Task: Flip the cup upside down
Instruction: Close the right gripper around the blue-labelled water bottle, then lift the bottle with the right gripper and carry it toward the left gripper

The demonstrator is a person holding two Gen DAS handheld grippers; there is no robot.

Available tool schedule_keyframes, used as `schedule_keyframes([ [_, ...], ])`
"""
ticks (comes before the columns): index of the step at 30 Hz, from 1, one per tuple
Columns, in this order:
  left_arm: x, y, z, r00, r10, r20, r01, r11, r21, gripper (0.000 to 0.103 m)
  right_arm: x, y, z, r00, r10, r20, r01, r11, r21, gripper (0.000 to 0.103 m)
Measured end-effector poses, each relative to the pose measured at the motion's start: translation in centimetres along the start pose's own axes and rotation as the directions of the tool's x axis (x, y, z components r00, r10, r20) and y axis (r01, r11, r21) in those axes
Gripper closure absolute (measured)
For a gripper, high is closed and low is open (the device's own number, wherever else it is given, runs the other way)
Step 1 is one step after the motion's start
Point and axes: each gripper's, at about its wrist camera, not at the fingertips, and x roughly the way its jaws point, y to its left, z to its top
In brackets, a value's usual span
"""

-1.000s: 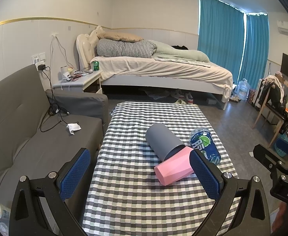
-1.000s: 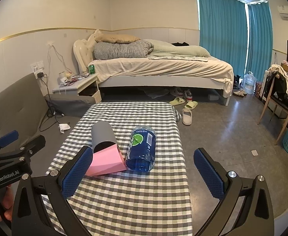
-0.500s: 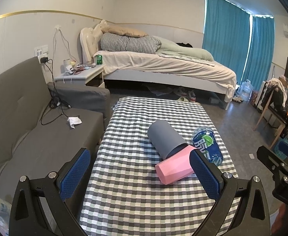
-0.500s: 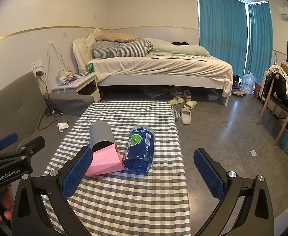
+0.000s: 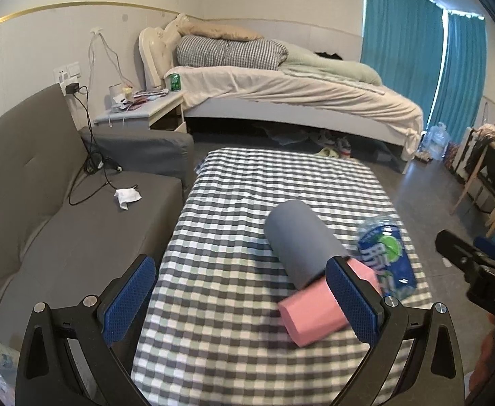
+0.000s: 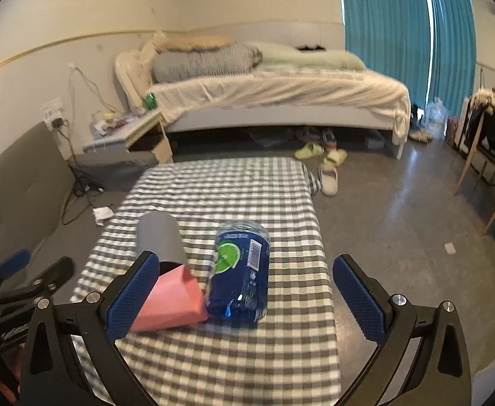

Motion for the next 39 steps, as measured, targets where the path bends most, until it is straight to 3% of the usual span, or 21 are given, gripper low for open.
schedule_keyframes([
  [4,2.1,0.0,0.0,1.000,0.018,-0.023,-0.017,1.000,0.011,0.000,5.0,-0.6,-0.3,0.992,0.028,-0.125,-0.022,0.999,0.046,0.004],
  [9,4.0,-0.2,-0.2,0.999,0.008,-0.049,-0.007,1.000,0.027,0.000,8.6,-1.3,-1.3,0.972,0.083,-0.219,-0.064,0.994,0.094,0.023],
  [19,5.0,0.0,-0.3,0.996,-0.029,-0.090,0.029,1.000,-0.001,0.000,12.4,-0.3,-2.4,0.942,0.124,-0.312,-0.091,0.989,0.119,0.024],
  [21,4.8,-0.1,-0.3,0.996,-0.022,-0.083,0.023,1.000,0.011,0.000,12.7,-0.3,-2.6,0.939,0.126,-0.321,-0.094,0.989,0.112,0.037],
  [25,4.5,-0.2,-0.2,0.997,-0.013,-0.079,0.015,1.000,0.015,0.000,12.3,-1.2,-2.9,0.936,0.139,-0.322,-0.100,0.986,0.134,0.037],
  [32,2.0,-0.1,-0.2,0.997,-0.031,-0.070,0.029,0.999,-0.021,0.000,8.0,-1.6,-3.3,0.958,0.099,-0.268,-0.071,0.991,0.110,0.038],
  [39,-0.6,0.3,-1.7,0.997,-0.030,-0.071,0.029,1.000,-0.010,0.000,2.9,-1.1,-7.3,0.955,0.106,-0.277,-0.080,0.991,0.104,0.038],
])
